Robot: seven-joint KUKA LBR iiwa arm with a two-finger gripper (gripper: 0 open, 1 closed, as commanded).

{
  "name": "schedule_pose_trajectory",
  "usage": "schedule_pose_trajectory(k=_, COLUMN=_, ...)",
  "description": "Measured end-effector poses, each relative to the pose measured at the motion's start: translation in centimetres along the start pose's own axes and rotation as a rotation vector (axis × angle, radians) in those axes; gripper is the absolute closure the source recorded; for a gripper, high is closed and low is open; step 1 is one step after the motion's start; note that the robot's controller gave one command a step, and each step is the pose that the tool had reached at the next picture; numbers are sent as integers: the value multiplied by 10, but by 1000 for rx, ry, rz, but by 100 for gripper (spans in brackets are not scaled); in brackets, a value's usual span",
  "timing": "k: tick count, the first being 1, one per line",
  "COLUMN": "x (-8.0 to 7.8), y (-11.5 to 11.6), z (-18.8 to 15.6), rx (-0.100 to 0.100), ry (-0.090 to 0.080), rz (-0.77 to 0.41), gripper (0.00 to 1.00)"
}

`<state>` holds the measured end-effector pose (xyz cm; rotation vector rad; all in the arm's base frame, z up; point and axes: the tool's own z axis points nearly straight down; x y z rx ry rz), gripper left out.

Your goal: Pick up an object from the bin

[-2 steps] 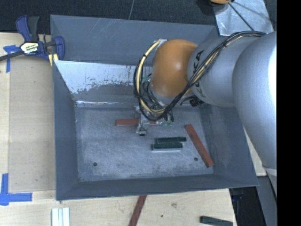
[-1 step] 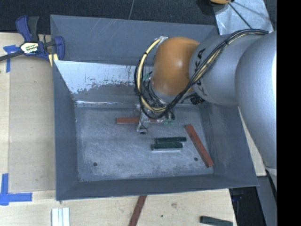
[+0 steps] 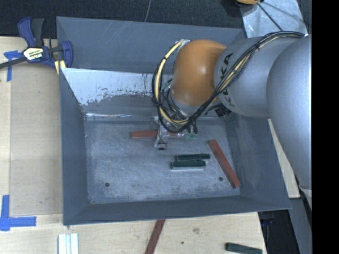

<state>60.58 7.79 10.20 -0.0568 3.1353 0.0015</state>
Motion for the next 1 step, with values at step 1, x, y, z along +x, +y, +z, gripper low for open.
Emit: schedule_pose_trajectory(k=1, x=0, y=0, z=-7, rx=0, ry=3, rz=0, gripper=100)
